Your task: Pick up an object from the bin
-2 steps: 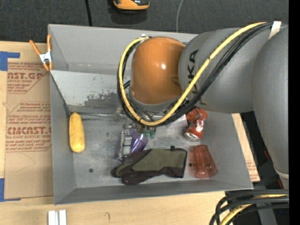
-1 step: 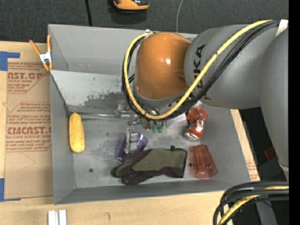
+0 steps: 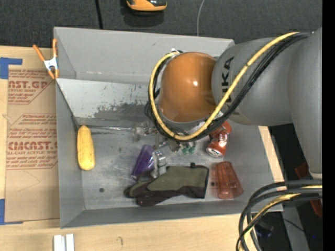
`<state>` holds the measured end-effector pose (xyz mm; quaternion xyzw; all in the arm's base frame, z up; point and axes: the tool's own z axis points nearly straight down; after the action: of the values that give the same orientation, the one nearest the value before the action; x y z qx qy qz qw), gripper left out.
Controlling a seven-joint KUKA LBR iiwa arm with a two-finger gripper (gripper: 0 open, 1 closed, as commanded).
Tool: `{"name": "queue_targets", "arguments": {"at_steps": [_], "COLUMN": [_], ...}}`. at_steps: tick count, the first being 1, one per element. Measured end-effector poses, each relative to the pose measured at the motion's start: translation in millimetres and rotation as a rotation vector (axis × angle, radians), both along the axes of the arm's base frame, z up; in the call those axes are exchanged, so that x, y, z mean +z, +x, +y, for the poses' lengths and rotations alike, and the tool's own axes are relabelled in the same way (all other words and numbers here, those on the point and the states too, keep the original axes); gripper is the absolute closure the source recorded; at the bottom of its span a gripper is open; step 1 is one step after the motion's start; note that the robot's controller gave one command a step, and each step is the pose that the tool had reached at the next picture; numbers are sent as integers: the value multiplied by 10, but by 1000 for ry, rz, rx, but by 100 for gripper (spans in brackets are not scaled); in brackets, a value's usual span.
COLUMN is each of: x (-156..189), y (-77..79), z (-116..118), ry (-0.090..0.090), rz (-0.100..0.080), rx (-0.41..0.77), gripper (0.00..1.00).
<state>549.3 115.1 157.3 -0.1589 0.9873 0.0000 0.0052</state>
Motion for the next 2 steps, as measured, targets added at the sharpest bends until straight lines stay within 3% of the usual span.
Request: {"name": "queue_targets", "arguments": {"at_steps": [1, 2], "x": [-682, -682], "y": [-39, -39], "z": [-27, -26], "ry": [0, 0], "rz": [10, 11], "rx": [12, 12], "gripper": [100, 100]}}
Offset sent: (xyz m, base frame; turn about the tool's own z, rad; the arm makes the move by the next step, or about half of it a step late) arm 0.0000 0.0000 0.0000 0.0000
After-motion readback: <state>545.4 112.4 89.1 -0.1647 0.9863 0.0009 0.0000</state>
